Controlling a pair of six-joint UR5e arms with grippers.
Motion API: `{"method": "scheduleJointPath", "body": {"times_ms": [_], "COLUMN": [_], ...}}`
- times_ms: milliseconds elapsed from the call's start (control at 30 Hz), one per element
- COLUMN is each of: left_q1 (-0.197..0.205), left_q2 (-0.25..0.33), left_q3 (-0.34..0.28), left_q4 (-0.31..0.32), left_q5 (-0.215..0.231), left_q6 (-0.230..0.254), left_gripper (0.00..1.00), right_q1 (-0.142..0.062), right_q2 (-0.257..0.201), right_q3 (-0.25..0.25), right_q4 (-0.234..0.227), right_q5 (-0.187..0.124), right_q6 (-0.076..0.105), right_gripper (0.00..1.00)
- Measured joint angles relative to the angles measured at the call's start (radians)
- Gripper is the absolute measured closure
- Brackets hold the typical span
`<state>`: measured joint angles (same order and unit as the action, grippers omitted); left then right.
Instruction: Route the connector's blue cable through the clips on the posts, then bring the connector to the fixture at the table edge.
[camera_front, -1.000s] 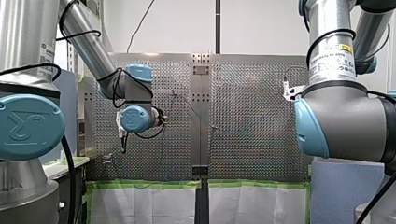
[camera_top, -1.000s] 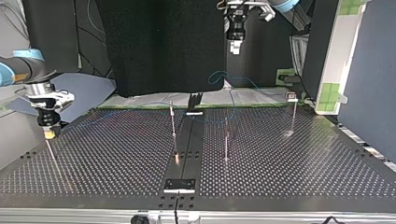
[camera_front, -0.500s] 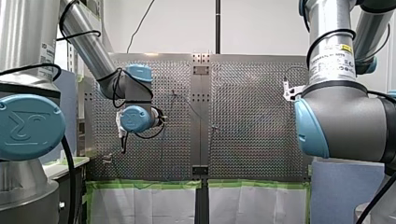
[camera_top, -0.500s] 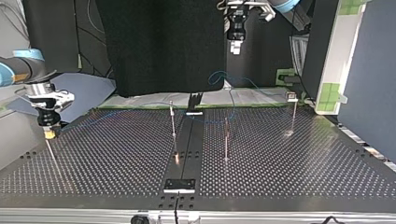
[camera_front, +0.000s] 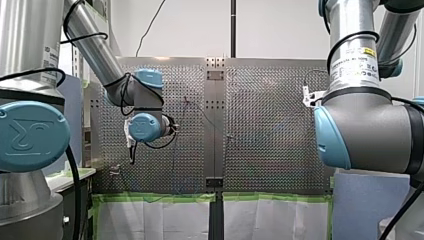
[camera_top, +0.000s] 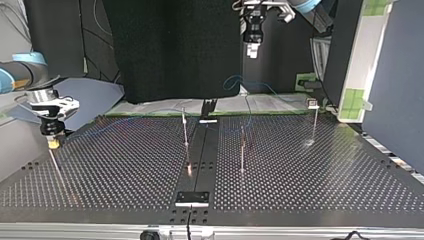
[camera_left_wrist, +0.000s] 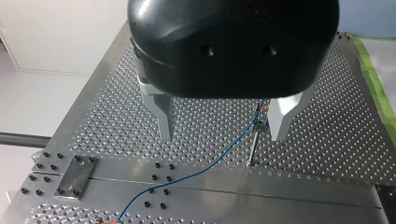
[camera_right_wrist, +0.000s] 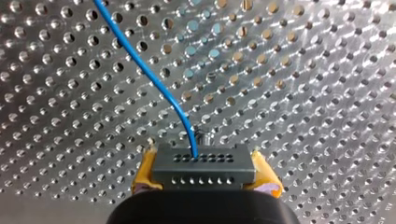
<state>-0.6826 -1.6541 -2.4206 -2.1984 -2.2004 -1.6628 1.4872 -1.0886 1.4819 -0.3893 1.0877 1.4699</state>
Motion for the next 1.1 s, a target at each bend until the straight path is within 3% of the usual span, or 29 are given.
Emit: {"method": "scheduleJointPath", "body": {"times_ms": [33, 67, 100, 133, 1100], "left_q1": [0.0, 0.0, 0.001, 0.0, 0.001], "left_q2": [0.0, 0.0, 0.0, 0.0, -0.001], "left_q3": [0.0, 0.0, 0.0, -0.001, 0.0], "left_q4": [0.0, 0.0, 0.0, 0.0, -0.002], "left_q5": [0.0, 0.0, 0.0, 0.0, 0.0], "left_q6": [0.0, 0.0, 0.0, 0.0, 0.0], "left_gripper": [0.0, 0.0, 0.0, 0.0, 0.0], "right_q1": [0.0, 0.0, 0.0, 0.0, 0.0], "right_q2": [0.0, 0.0, 0.0, 0.0, -0.001], "right_q3": [-0.001, -0.001, -0.001, -0.001, -0.001], "right_q4": [0.0, 0.0, 0.0, 0.0, -0.001], "right_q5": [0.0, 0.0, 0.0, 0.0, 0.0], "right_q6": [0.0, 0.0, 0.0, 0.0, 0.0], "right_gripper": [0.43, 0.43, 0.13, 0.0, 0.0]}}
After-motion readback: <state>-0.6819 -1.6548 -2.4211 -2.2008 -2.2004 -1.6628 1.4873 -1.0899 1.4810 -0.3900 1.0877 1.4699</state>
